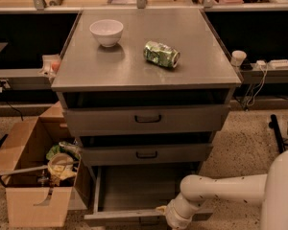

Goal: Close bottom drawer

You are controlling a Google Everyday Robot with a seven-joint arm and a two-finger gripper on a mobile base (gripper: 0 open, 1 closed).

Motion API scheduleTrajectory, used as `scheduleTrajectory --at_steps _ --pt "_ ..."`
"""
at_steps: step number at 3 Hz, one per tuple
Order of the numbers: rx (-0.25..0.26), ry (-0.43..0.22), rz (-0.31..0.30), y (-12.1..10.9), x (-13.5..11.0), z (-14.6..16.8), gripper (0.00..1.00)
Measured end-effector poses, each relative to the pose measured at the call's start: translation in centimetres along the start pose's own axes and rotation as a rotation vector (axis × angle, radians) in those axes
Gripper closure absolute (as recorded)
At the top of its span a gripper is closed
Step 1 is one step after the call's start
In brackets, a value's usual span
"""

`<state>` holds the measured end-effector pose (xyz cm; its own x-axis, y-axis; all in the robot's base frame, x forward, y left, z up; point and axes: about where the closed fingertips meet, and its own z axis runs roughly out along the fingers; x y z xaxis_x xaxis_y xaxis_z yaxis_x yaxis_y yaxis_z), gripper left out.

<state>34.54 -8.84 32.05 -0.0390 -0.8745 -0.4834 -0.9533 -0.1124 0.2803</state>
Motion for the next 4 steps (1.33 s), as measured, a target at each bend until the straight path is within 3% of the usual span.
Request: scheduleTrajectory --at_steps 1,2,4 --pt "-0.060 -0.034 -0.066 -1.1 -1.0 5.1 0.00" --pt "-0.113 -0.074 -0.093 -1.9 -1.2 9.5 0.19" --pt "-0.173 -0.166 -0.141 -4.1 -2.1 15.0 0.66"
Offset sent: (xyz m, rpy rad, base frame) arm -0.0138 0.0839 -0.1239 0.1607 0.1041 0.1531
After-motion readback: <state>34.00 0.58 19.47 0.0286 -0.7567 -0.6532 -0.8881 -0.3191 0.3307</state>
